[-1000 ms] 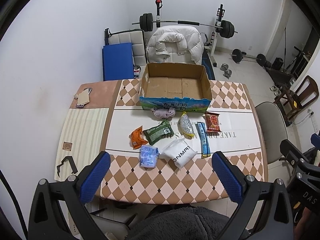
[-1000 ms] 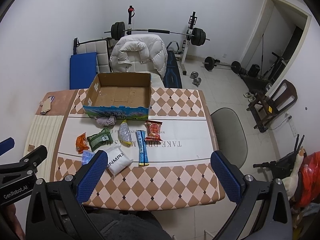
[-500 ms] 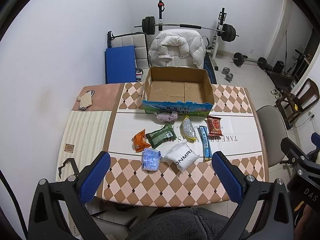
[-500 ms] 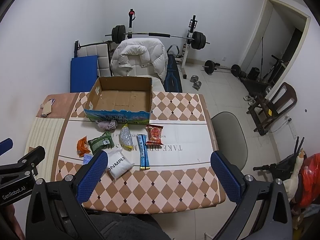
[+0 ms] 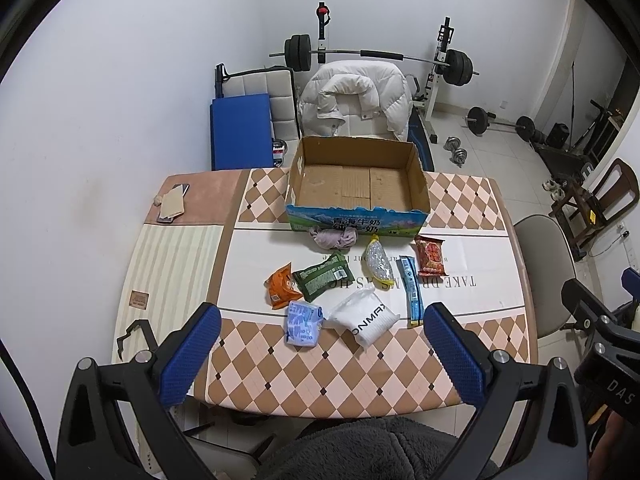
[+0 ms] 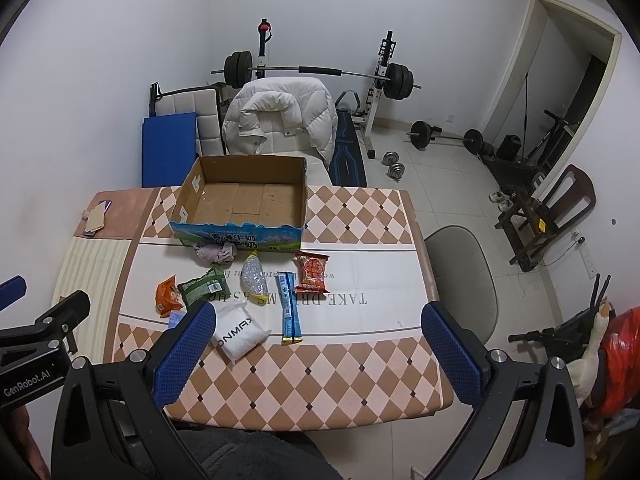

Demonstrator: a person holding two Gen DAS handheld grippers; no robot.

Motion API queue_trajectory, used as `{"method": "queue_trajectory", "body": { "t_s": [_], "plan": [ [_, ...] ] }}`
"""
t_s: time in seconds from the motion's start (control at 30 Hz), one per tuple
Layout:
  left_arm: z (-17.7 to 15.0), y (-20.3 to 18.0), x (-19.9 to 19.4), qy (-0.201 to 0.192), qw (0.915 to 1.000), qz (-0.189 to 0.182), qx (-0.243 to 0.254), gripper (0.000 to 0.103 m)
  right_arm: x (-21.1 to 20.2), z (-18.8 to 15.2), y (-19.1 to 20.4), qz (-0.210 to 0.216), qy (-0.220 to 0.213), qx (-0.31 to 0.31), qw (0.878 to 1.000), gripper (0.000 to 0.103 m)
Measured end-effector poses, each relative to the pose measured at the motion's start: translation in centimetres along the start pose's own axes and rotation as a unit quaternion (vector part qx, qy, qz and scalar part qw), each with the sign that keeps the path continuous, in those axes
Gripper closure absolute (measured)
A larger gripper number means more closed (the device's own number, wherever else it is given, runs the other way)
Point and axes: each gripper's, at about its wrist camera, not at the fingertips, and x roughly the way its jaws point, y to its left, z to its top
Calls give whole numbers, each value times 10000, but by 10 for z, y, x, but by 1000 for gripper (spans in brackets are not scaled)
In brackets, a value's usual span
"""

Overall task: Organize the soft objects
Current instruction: 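Grasp wipes pack with left gripper while right gripper grasps white ONMAX bag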

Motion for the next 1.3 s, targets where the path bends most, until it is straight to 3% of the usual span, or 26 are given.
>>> {"method": "queue_trajectory", "body": {
  "t_s": [0.6, 0.77, 0.97, 1.07, 1.17, 1.3],
  "plan": [
    [6, 1, 2, 4, 10000, 35, 21, 0, 4, 12, 8, 124, 39, 67, 9999, 0],
    [22, 12, 41, 119, 9988, 415, 210, 0, 34, 10, 14, 179, 251, -62, 9995, 0],
    [3, 43, 148, 1018, 9909, 862, 194, 0, 155, -8, 45, 558, 1229, -651, 9887, 0],
    [-14, 57, 207, 1559, 9839, 868, 123, 0, 227, -24, 76, 699, 1715, -1179, 9756, 0],
    [-36, 65, 262, 2135, 9712, 1037, 220, 6, 299, -47, 116, 649, 2104, -1674, 9610, 0],
    [-61, 75, 308, 2532, 9617, 1031, 194, 7, 376, -78, 164, 685, 2635, -2147, 9380, 0]
  ]
}}
